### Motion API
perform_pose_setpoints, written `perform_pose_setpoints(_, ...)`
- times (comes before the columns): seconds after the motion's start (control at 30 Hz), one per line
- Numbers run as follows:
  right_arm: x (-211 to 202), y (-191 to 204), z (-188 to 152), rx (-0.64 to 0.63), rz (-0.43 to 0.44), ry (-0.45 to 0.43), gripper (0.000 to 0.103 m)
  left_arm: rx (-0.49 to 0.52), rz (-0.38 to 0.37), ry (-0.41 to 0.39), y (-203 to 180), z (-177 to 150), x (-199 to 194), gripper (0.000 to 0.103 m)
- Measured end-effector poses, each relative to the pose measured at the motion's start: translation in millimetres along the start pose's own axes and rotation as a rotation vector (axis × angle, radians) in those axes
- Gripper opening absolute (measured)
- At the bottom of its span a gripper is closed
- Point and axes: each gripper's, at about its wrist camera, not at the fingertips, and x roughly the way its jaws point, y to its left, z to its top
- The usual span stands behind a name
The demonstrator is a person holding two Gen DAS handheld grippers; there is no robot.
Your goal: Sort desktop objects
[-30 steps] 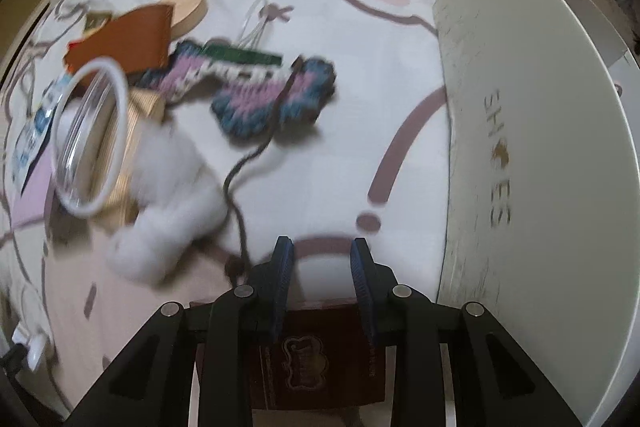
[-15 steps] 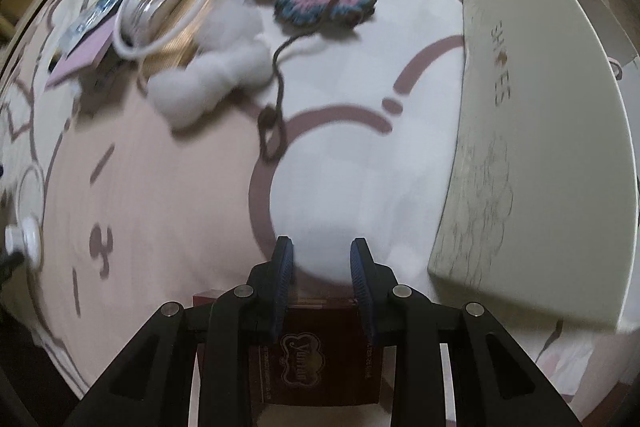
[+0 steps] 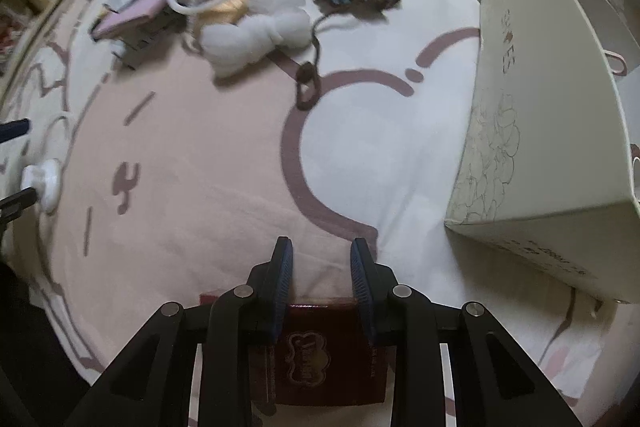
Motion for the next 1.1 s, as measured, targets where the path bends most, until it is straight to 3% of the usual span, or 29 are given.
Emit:
perform_pose_setpoints(0.23, -30.3, -11.9, -26.2, -0.009, 0.071, -0.199, 0.032, -0.026, -0.009, -0.058, -4.1, -6.5, -4.6, 0.074)
perform_pose_setpoints(0.3, -37.4, -19.7, -31.1, -0.005, 0.081, -0.25, 0.06, -0.036, -0.012, -0.074, -4.7, -8.9, -5.8, 0.074)
perform_pose_setpoints(0.33, -40.0, -15.5, -22.0, -0.005, 0.082, -0.265, 0.066, -0.039, -0.011, -0.081, -5.2, -9.6, -6.4, 0.074)
perform_pose_setpoints(0.47, -42.8, -19.1, -39.4, -0.029, 0.107, -0.334, 0.072, -0.039, -0.024, -0.115, -10.4, -13.3, -10.7, 0.074)
perform_pose_setpoints(0.6, -39.6, -7.6, -49.1, -0.058, 0.121, -0.364, 0.096, -0.025, -0.031, -0.129, -16.6, -18.2, -12.5, 0.074)
perform_pose_setpoints(0.67, -38.3, -4.5, -56.4, -0.079, 0.104, -0.378, 0.102, -0.018, -0.031, -0.135, -19.7, -21.3, -12.3, 0.074)
perform_pose_setpoints(0.93, -23.1, -0.8, -70.6, -0.091, 0.072, -0.419, 0.103, -0.006, -0.009, -0.139, -25.4, -32.1, -6.2, 0.074)
perform_pose_setpoints(1.1, -5.0, -2.2, -68.0, -0.084, 0.064, -0.371, 0.103, -0.004, -0.015, -0.145, -27.3, -32.9, -2.7, 0.074)
